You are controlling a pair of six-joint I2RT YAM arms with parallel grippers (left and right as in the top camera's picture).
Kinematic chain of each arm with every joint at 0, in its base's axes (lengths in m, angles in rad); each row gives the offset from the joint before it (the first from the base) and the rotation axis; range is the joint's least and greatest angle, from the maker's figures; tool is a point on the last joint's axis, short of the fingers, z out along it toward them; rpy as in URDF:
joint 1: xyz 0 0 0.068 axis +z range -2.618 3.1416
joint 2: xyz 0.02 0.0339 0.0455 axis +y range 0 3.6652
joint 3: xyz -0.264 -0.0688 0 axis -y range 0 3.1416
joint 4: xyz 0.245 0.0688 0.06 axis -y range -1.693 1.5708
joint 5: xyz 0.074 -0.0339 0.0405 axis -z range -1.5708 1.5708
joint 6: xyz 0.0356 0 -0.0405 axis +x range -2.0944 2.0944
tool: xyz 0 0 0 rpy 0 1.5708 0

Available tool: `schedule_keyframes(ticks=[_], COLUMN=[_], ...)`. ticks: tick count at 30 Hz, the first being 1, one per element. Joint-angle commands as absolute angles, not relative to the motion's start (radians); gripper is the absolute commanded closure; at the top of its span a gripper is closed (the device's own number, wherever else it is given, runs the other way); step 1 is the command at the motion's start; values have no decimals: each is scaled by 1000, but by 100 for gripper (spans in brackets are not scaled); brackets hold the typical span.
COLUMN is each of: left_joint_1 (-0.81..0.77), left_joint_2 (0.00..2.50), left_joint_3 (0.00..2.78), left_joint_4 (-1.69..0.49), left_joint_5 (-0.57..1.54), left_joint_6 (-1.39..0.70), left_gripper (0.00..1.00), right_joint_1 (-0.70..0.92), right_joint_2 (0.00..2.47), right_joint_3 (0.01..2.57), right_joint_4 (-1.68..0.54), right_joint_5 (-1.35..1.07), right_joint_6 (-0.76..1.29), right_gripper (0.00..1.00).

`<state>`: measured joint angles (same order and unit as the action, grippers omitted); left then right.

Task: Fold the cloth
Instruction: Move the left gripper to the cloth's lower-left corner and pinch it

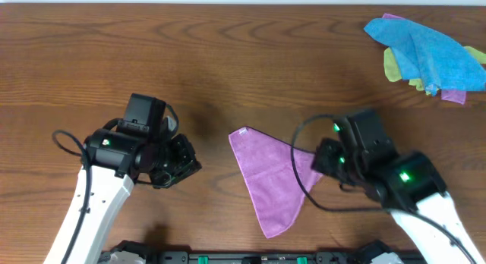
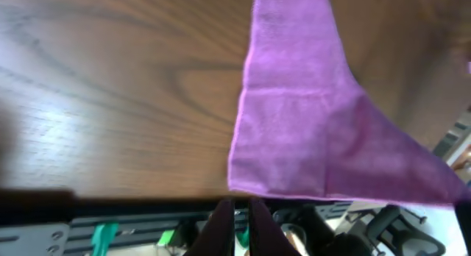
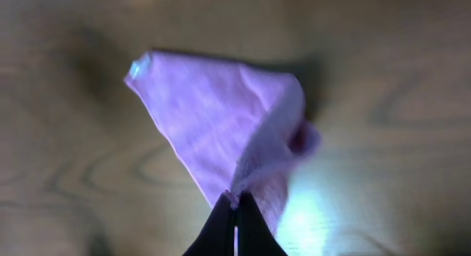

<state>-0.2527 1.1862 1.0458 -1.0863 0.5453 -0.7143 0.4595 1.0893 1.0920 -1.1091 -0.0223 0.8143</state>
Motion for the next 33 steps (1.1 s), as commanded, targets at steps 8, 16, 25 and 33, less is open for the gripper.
schedule_keyframes(ticks=[8,16,25,33], left_joint_1=[-263,-279,-419,-531], left_joint_2=[1183,1182,1183,1183], left_joint_3=[740,635,635,635], left_joint_4=[-785,-577,-438,-335], left_joint_5=[785,918,879,786], left_joint_6=[-937,-1100,-1325,-1575], left_gripper=[87,64,52,45], right_joint_1=[465,460,458,458], right_joint_2=[1239,1251,1279,1295], right_joint_3=[1106,1106,1106,1106], right_joint_4=[-862,-756,-664,-659], right_joint_5=[46,109,109,109], right_joint_6=[788,788,770,768], right_gripper=[99,99,99,99])
